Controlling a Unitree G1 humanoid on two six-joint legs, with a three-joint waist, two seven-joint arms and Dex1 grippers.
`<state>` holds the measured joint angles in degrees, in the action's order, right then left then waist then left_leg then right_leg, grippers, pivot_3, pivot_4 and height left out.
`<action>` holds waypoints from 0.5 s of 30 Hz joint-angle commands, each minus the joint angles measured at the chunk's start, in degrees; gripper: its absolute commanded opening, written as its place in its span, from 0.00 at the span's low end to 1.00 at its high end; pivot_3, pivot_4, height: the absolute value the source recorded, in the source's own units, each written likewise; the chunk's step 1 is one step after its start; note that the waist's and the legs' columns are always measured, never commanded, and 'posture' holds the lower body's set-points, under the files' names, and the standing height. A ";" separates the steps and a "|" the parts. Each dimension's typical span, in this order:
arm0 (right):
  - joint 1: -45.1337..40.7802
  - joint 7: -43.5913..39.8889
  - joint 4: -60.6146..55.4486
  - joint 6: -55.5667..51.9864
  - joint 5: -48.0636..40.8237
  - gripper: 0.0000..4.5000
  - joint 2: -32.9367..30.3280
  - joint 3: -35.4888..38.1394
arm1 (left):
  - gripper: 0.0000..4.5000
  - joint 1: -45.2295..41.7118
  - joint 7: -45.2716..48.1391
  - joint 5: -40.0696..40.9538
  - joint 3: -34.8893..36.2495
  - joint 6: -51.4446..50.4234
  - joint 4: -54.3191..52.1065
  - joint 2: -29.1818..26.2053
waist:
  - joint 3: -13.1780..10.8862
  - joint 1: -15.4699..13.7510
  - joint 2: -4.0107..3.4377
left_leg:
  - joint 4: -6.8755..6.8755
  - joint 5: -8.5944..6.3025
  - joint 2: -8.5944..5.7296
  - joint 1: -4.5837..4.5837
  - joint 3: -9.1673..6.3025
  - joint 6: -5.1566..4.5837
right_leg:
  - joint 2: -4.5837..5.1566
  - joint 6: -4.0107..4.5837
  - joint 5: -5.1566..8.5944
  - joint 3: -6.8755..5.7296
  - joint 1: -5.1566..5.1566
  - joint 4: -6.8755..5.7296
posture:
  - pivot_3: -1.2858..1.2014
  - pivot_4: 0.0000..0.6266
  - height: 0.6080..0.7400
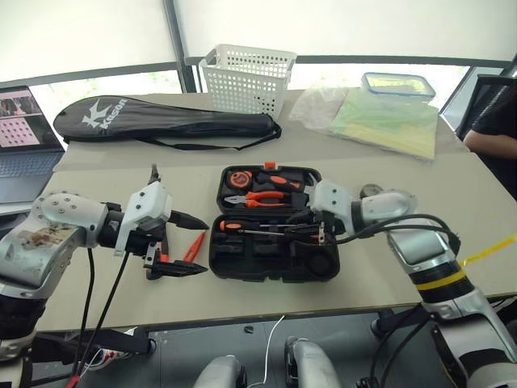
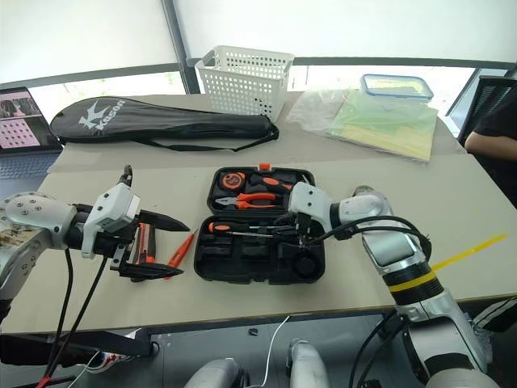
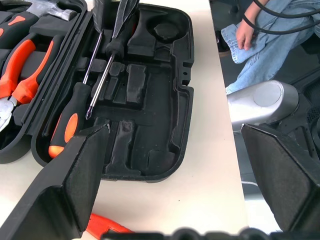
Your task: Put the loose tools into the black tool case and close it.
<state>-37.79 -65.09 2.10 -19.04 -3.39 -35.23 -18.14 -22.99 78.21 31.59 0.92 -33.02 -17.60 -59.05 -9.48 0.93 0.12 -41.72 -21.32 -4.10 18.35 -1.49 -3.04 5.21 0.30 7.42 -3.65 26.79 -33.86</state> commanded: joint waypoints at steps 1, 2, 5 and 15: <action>-0.18 0.22 0.20 0.61 1.86 0.02 -0.14 -1.33 | 1.00 -1.23 -0.11 -0.21 0.09 0.79 -0.19 -0.04 | 0.00 -0.06 0.00 | 0.00 0.00 0.00 0.01 0.00 0.00 | 0.00 0.00 0.00 0.00 0.01 -0.01 | 0.52 0.24 1.00; 0.13 -0.12 0.46 1.25 2.81 0.02 -0.43 -2.45 | 1.00 -1.30 -0.17 -0.24 0.02 0.79 -0.19 0.01 | 0.00 -0.06 0.00 | 0.00 0.00 0.00 0.00 0.00 0.00 | 0.00 0.00 0.00 0.00 0.01 -0.01 | 0.52 0.24 1.00; 1.16 -0.40 0.83 1.81 5.64 0.02 -0.86 -5.29 | 1.00 -1.49 -0.38 -0.30 -0.15 0.77 -0.22 0.12 | 0.02 -0.06 0.02 | 0.00 0.00 0.00 -0.01 0.00 0.00 | 0.00 0.00 0.00 0.00 -0.01 -0.02 | 0.52 0.24 1.00; 0.30 2.21 -5.19 -4.07 -3.76 0.02 2.15 5.17 | 1.00 3.02 -6.05 -1.17 2.58 -1.39 -1.72 -0.51 | 0.02 -0.06 0.05 | 0.00 0.00 0.01 -0.05 -0.02 0.00 | -0.02 0.01 0.01 0.00 -0.03 -0.03 | 0.52 0.24 1.00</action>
<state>-36.60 -64.16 -0.43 -20.74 -2.36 -34.01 -18.39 -20.70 74.65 30.83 0.91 -33.50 -17.83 -58.83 -9.46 0.87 0.17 -41.72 -21.32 -4.09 18.33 -1.51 -3.04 5.20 0.31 7.43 -3.65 26.79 -33.89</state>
